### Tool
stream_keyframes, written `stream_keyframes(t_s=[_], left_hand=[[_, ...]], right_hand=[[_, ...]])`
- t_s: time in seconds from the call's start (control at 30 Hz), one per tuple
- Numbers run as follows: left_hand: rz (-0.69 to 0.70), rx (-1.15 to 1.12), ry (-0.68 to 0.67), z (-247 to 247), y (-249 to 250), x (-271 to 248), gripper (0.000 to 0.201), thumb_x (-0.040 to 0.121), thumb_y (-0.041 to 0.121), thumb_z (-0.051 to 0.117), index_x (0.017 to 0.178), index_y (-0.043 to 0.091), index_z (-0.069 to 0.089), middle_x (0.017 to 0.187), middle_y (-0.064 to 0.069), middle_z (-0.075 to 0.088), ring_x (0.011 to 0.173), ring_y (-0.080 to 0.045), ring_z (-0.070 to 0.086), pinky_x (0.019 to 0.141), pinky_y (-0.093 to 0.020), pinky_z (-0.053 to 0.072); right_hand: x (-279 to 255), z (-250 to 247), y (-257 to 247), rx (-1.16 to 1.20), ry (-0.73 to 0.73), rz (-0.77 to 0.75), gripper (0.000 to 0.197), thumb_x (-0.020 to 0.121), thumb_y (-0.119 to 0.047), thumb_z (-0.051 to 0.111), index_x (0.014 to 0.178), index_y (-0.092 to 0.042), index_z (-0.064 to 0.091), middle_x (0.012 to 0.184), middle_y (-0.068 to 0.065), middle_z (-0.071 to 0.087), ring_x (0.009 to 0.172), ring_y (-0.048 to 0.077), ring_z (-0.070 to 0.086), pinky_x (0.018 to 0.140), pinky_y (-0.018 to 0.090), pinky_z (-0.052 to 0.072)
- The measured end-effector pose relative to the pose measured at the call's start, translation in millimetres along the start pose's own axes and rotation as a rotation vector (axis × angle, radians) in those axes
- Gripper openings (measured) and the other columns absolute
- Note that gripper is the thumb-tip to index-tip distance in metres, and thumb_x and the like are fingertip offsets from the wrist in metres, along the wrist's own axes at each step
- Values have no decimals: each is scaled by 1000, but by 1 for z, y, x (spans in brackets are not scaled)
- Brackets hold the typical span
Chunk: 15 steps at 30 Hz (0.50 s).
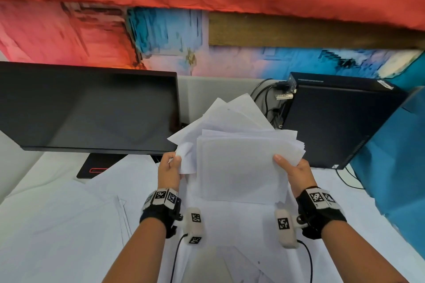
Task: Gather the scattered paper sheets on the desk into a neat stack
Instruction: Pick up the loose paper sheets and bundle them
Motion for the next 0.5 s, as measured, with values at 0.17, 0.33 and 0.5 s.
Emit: stream_keyframes(t_s=[0.17, 0.33, 0.5], left_hand=[[94, -86, -57, -12, 16, 5, 5, 86, 22, 54, 81, 24, 56, 80, -2, 54, 75, -19, 50, 67, -36, 42], [141, -154, -54, -31, 28, 9, 9, 96, 17, 50, 91, 21, 56, 87, -2, 62, 78, -19, 58, 70, -36, 47], [365, 105, 25, -58, 63, 14, 15, 89, 17, 56, 84, 30, 58, 90, 4, 62, 84, -11, 59, 79, -37, 48]], right_hand=[[-2, -3, -4, -23, 12, 4, 21, 89, -8, 60, 110, -6, 62, 93, 5, 68, 80, 15, 66, 52, 12, 52], [-3, -1, -11, -33, 0, 14, 21, 89, -8, 60, 109, -6, 62, 92, 3, 68, 79, 13, 65, 51, 12, 51], [-4, -4, -12, -47, -8, 14, 21, 89, -9, 60, 110, -7, 62, 94, 4, 69, 79, 12, 66, 52, 12, 51]])
Point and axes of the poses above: each hand's wrist, its own x-axis towards the middle knuckle, its own z-axis out of the palm, y = z × x, the point moved 2 cm from there along x, towards the middle knuckle
